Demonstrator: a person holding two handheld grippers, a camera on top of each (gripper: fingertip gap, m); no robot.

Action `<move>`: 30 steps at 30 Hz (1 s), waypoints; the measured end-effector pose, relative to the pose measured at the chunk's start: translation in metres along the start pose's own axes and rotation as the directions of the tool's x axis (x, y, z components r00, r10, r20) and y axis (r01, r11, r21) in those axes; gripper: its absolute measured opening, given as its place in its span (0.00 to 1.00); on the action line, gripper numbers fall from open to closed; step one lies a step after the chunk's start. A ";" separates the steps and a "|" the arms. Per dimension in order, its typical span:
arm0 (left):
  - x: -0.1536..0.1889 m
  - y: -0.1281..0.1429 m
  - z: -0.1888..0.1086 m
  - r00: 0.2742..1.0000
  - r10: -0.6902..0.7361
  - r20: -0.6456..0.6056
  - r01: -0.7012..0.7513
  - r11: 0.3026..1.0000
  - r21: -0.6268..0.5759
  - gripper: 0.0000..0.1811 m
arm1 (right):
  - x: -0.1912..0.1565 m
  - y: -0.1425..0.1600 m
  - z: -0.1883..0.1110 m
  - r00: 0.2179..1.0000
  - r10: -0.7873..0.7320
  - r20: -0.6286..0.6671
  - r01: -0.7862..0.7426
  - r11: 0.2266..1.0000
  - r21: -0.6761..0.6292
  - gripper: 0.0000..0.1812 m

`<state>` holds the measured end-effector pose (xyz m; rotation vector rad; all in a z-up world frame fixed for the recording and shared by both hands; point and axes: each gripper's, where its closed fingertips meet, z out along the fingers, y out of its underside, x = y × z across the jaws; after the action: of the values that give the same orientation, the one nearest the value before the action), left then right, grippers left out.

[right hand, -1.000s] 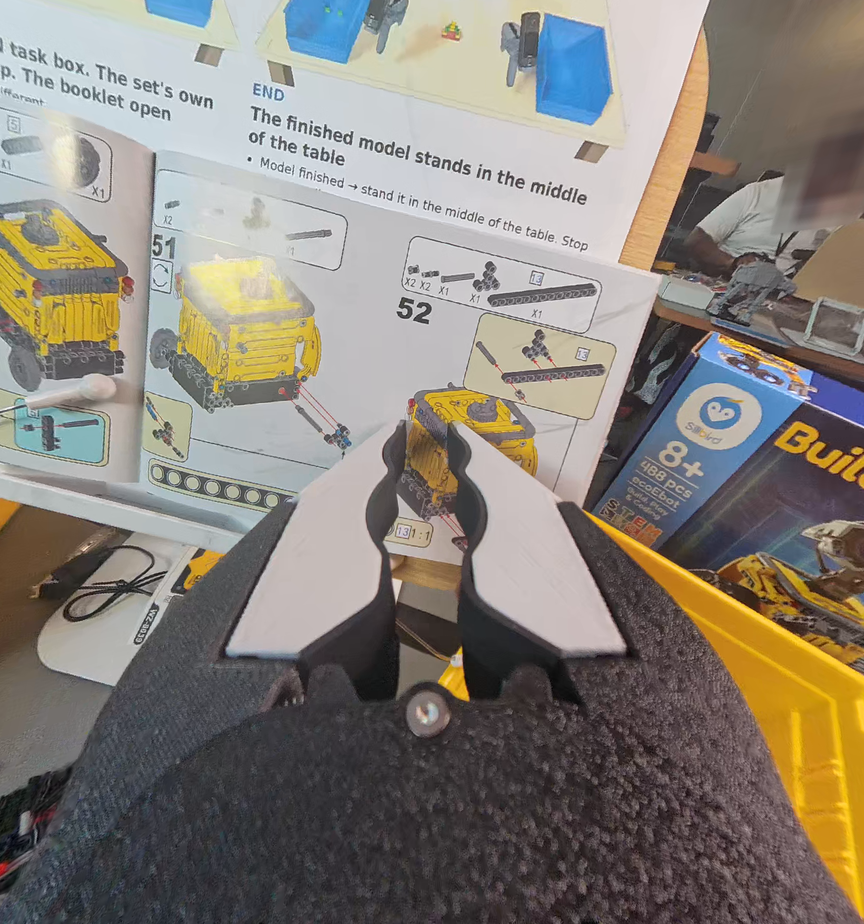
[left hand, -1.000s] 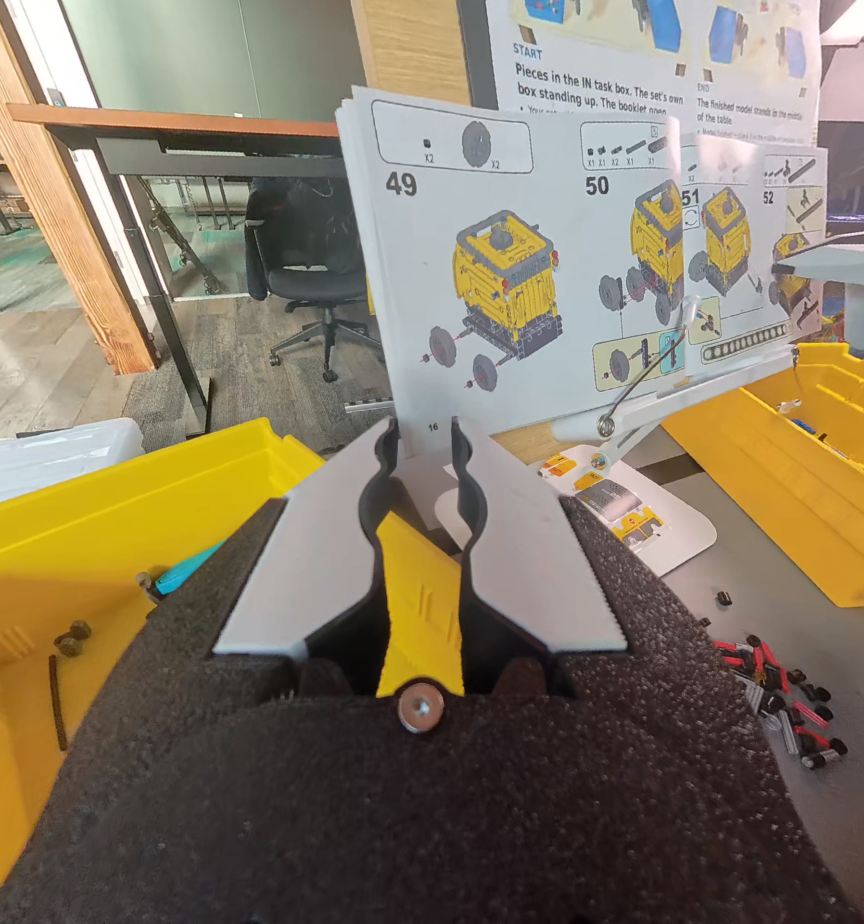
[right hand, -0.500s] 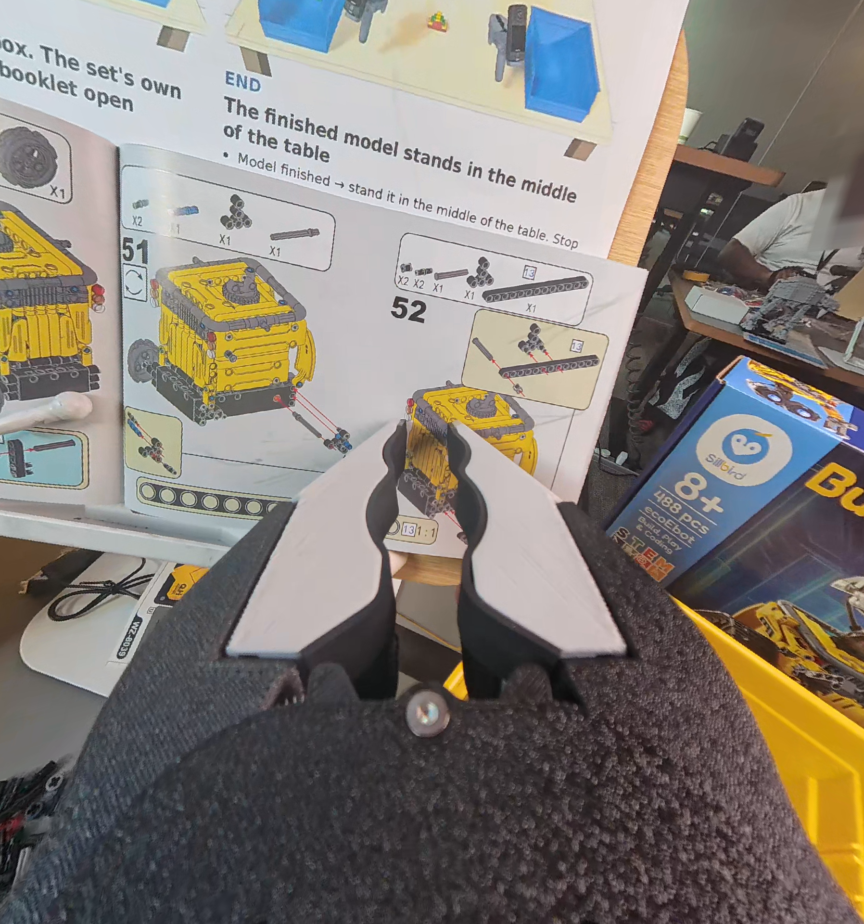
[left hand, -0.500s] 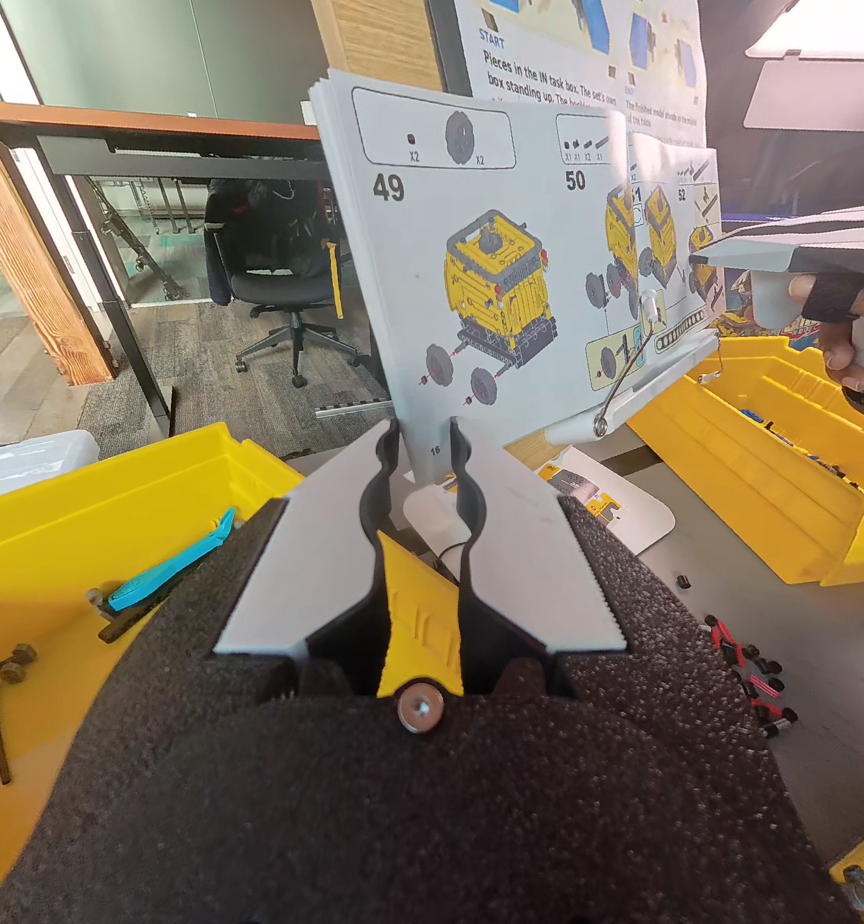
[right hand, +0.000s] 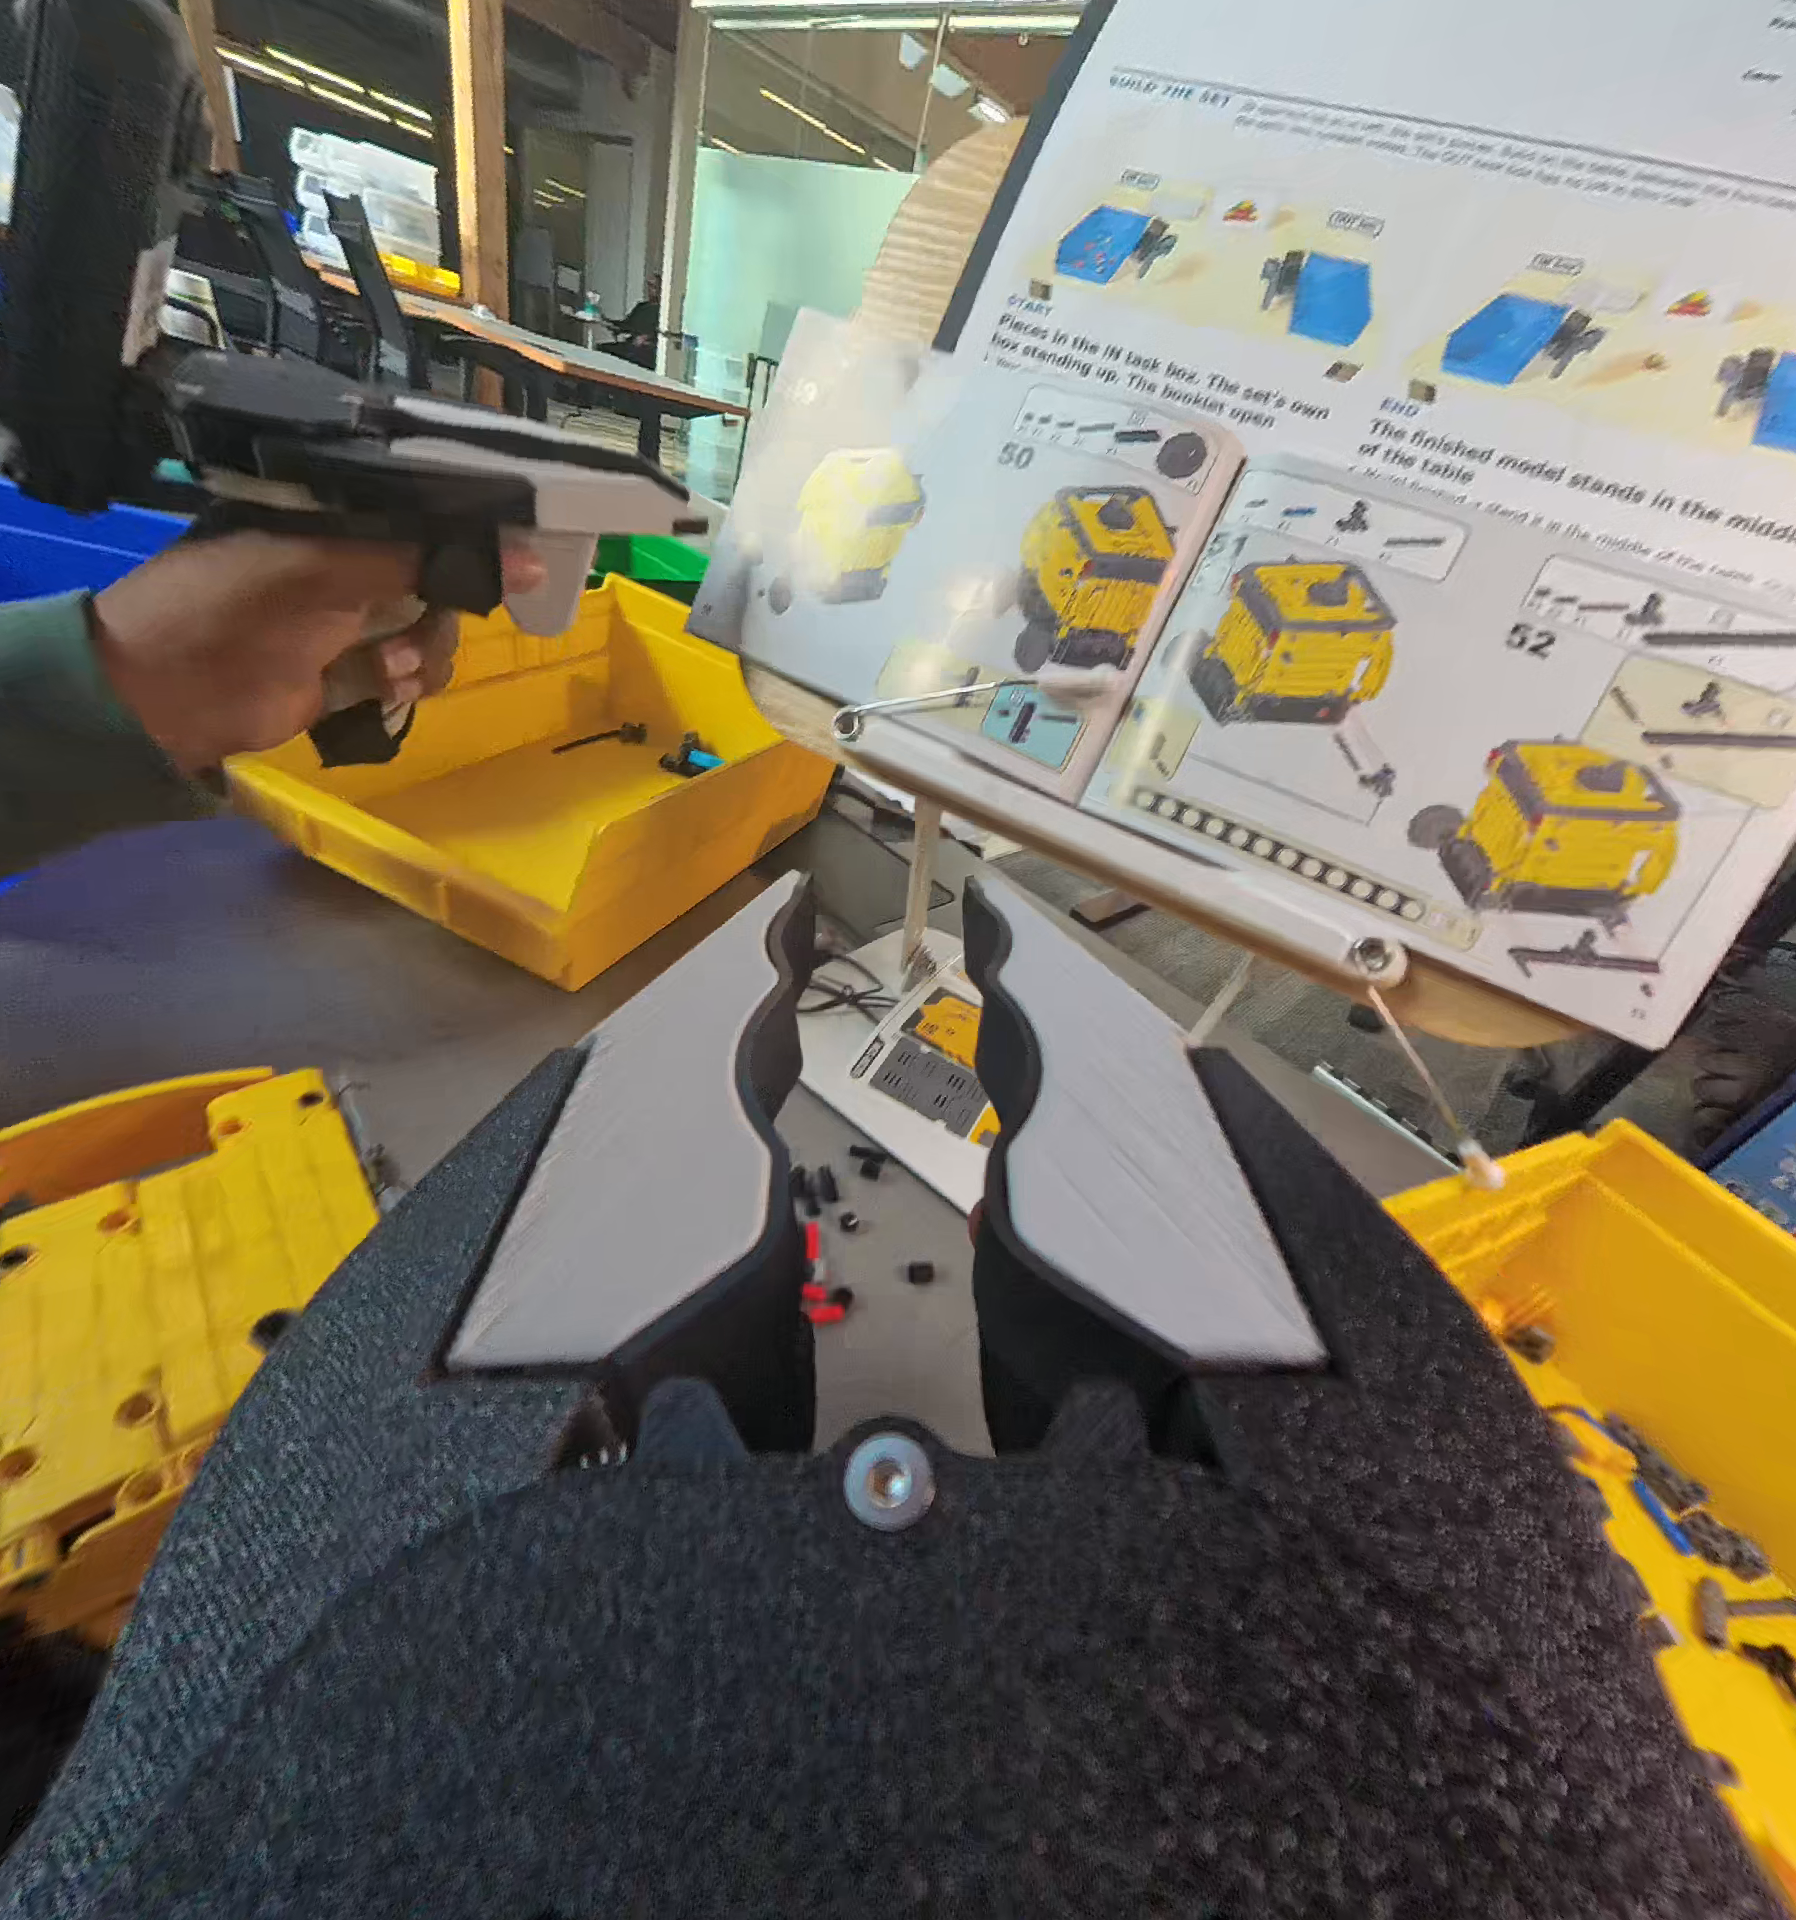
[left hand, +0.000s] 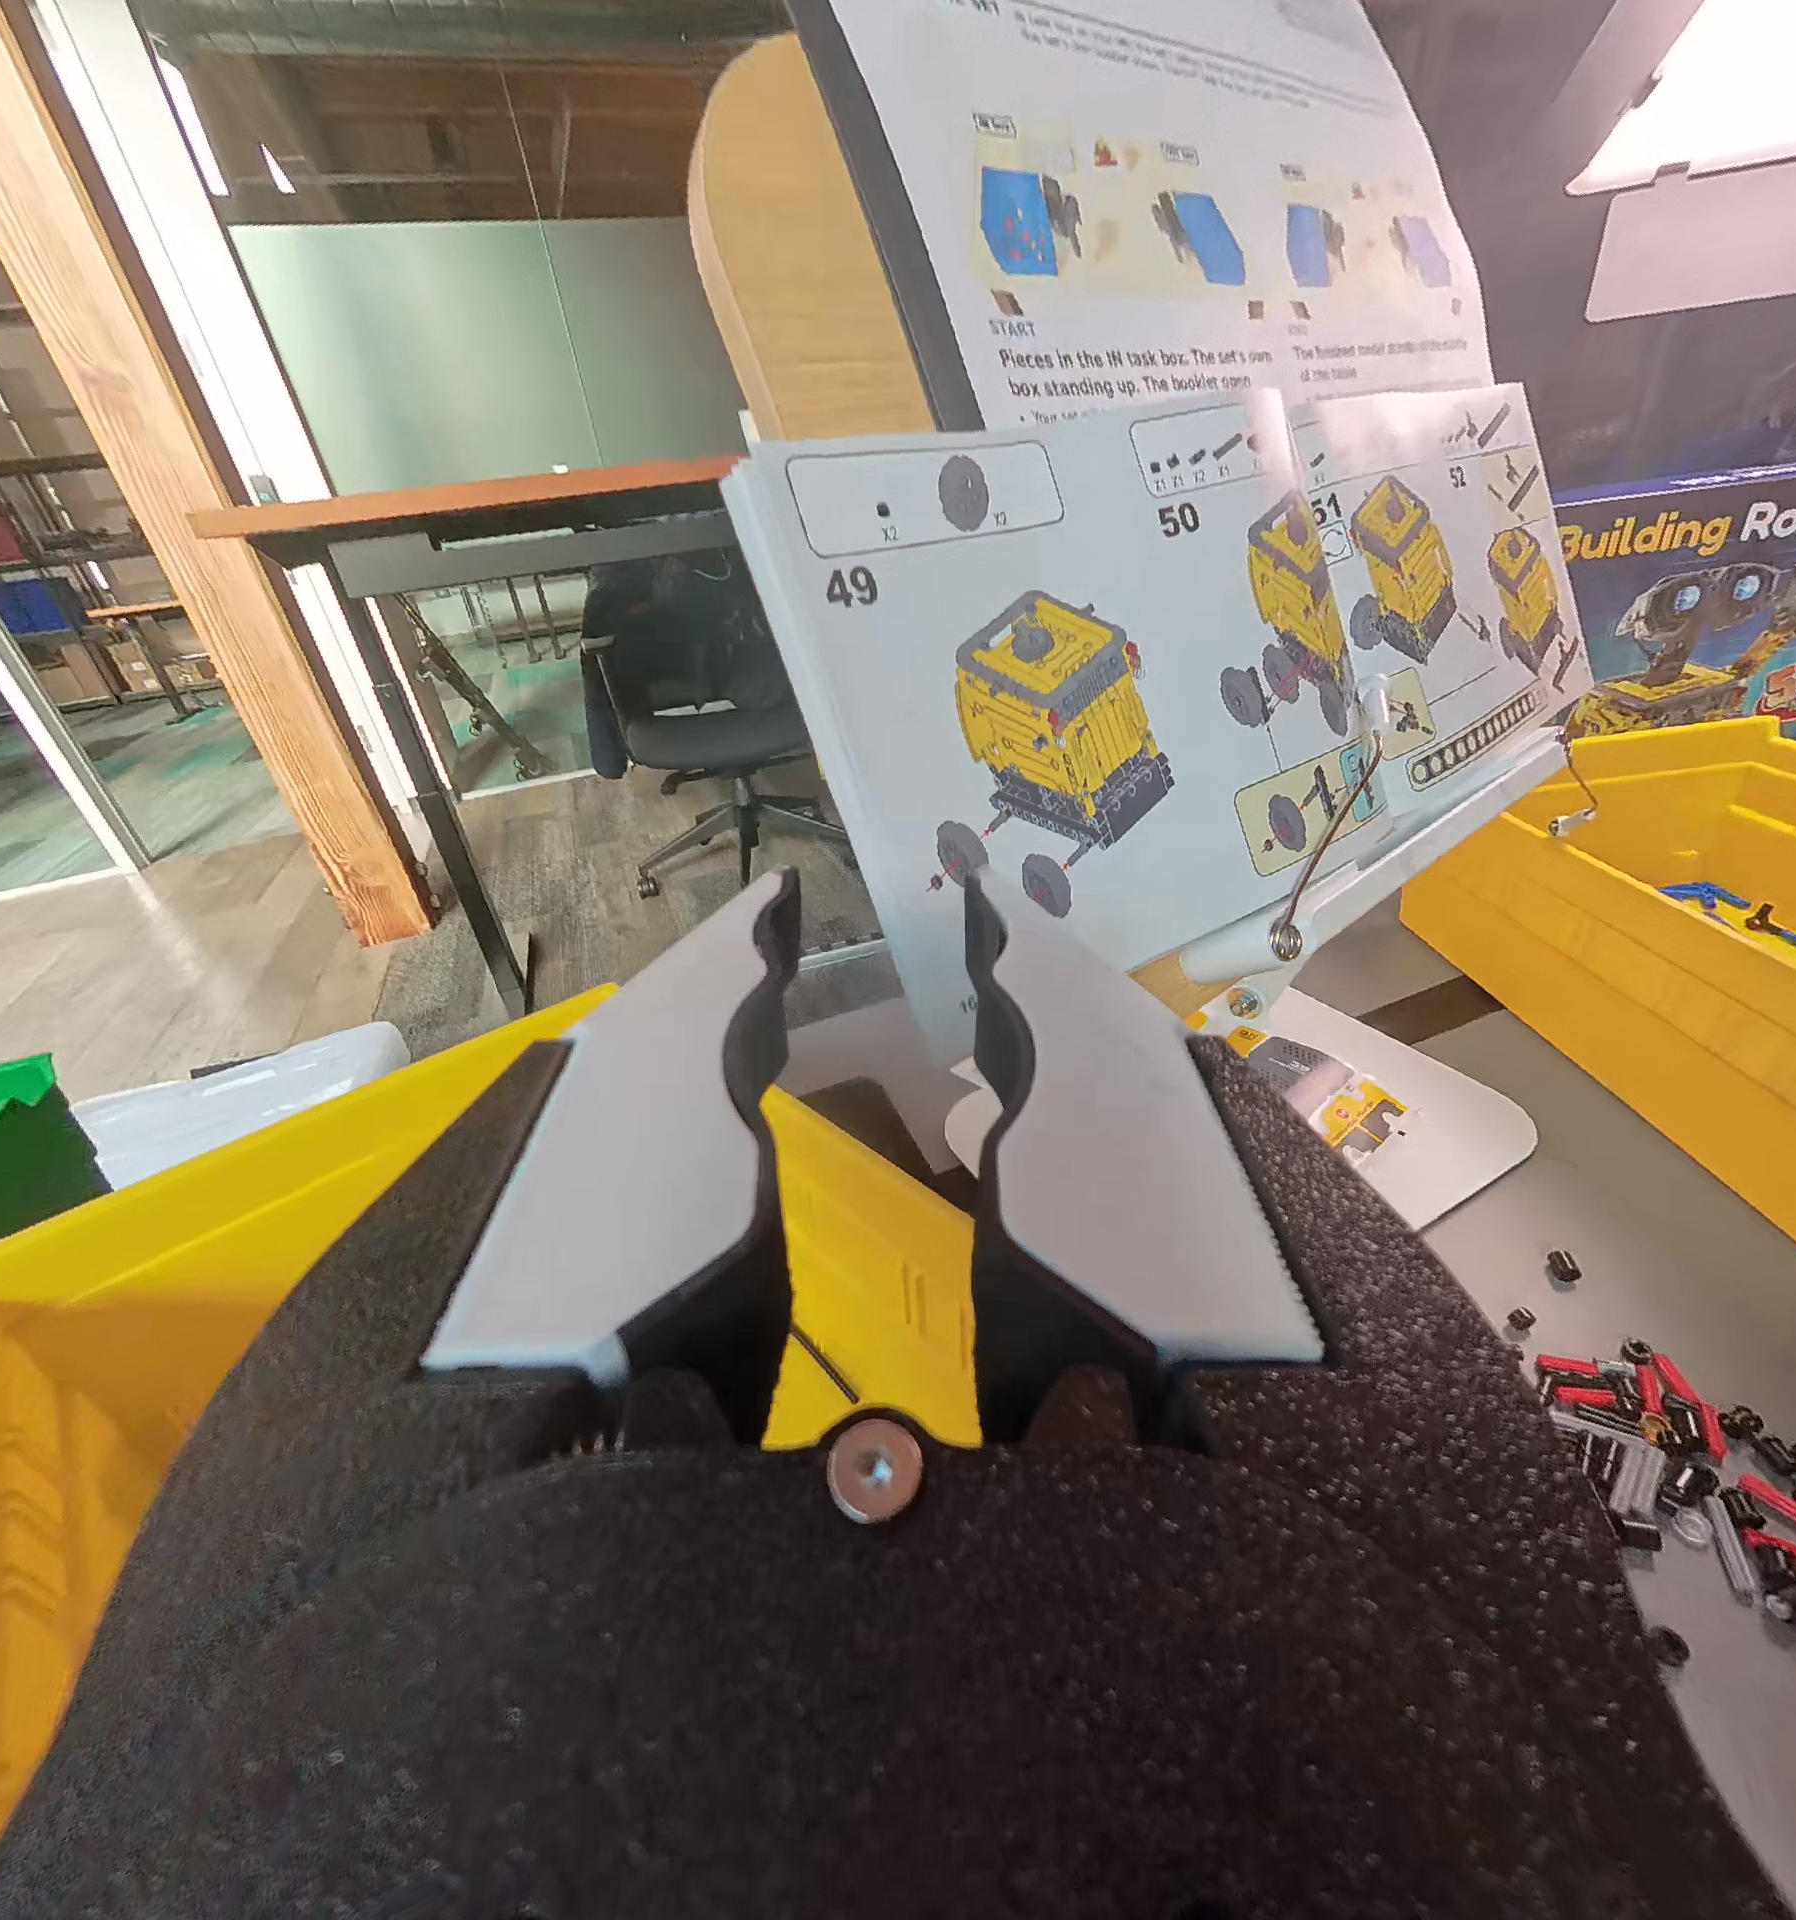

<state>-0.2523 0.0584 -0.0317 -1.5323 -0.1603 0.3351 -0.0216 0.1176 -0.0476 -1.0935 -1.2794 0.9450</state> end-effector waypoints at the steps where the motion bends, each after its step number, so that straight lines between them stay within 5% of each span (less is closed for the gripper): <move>1: 0.000 -0.005 -0.002 1.000 0.006 0.006 -0.006 1.000 0.017 0.18 | -0.008 0.011 -0.008 1.000 0.016 0.016 -0.016 1.000 -0.007 0.16; 9: 0.017 -0.029 -0.016 0.998 0.054 0.025 -0.057 0.994 0.098 0.12 | -0.012 0.068 -0.029 0.992 0.127 -0.017 -0.127 0.991 0.035 0.20; 16: 0.049 -0.043 -0.043 0.997 0.078 -0.019 -0.075 0.987 0.139 0.02 | -0.028 0.083 -0.028 0.999 0.039 0.025 -0.038 0.999 -0.013 0.13; 20: 0.082 -0.023 -0.061 0.987 0.023 -0.157 -0.007 0.995 0.099 0.04 | -0.017 0.089 -0.029 0.998 0.062 -0.009 -0.063 0.997 -0.041 0.11; 24: 0.112 0.005 -0.086 0.943 -0.089 -0.321 0.102 0.994 0.024 0.16 | -0.010 0.099 -0.029 0.996 0.089 -0.014 -0.090 0.992 -0.094 0.10; 30: 0.156 0.063 -0.143 0.796 -0.236 -0.557 0.164 0.971 -0.176 0.33 | -0.014 0.128 -0.026 0.998 0.054 0.045 -0.040 0.962 -0.269 0.12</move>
<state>-0.0677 -0.0283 -0.1168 -1.6532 0.1407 -0.3247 0.0096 0.1329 -0.1738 -1.3210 -1.4601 0.8555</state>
